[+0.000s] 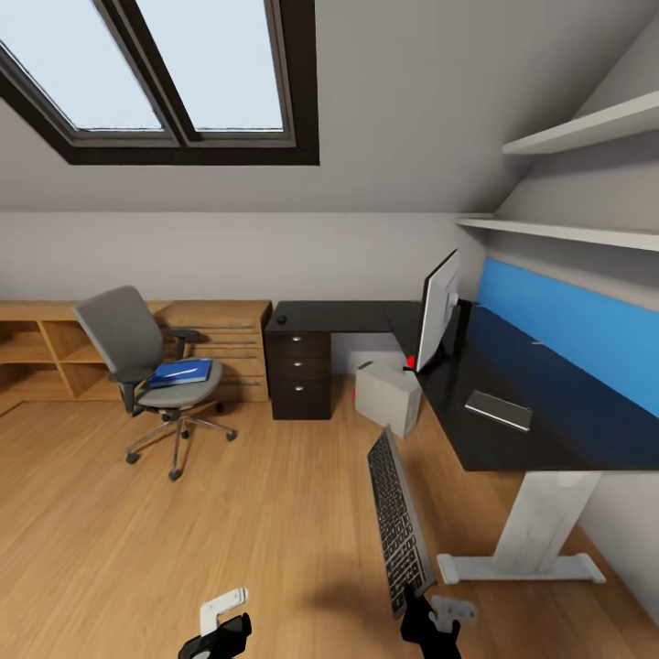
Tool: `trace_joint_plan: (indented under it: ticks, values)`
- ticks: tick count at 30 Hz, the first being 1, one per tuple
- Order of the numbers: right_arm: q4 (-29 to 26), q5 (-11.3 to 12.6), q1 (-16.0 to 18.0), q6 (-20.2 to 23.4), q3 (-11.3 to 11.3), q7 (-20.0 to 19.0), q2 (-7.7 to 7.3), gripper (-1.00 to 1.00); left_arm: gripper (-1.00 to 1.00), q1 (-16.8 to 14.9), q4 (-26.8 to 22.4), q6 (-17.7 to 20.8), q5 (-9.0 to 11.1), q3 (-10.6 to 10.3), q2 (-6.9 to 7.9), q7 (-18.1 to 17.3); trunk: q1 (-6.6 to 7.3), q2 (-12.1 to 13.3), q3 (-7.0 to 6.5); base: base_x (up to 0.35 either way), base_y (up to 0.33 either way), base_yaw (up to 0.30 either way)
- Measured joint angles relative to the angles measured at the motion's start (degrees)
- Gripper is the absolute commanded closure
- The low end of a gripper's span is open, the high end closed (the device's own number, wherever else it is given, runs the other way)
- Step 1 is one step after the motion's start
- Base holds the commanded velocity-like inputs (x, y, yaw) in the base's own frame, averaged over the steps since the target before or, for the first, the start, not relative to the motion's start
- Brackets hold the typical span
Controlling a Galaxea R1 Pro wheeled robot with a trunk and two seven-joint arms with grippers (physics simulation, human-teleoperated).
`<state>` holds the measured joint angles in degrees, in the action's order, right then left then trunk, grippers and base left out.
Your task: In the bedroom, organize the workspace by keeping the computer under the desk, ensuring the monitor is on the desk, placing the keyboard on the desk next to the monitor, placing the mouse on the desk next to the keyboard, moving the folder from the swivel chair onto the desk next to the mouse, stacking the notebook on top of the folder with the pen on top of the notebook, and positioning the swivel chair next to the desk.
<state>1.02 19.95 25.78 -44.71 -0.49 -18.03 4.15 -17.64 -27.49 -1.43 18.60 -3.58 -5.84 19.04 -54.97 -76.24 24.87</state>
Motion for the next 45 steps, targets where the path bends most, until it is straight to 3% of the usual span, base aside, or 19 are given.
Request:
trace_joint_plan:
  ticks: [4, 14, 29, 45]
  values:
    - [0.0, 0.0, 0.0, 0.0, 0.0, 0.0, 0.04, 1.0, -1.0, 0.0, 0.0, 0.0, 0.0, 0.0, 0.03, 0.0, 0.88, 1.6, -0.72, 0.332, 0.0, 0.0]
    - [0.0, 0.0, 0.0, 0.0, 0.0, 0.1, 0.06, 1.0, -1.0, 0.0, 1.1, 0.0, 0.0, 0.0, 0.0, 0.0, 0.85, 1.6, -0.72, 0.133, 0.017, 0.0]
    - [0.0, -0.1, 0.0, 0.0, 0.0, 0.4, -0.02, 1.0, -1.0, 0.0, 1.2, 0.0, 0.0, -0.1, 0.0, 0.0, 0.85, 1.6, -0.72, 0.001, 0.251, 0.0]
    - [0.0, 0.0, 0.0, 0.1, 0.0, 2.7, 0.01, 1.0, -1.0, 0.0, 1.9, 0.0, -0.1, -0.1, 0.0, 0.0, 0.88, 1.6, -0.72, 0.103, 0.019, 0.0]
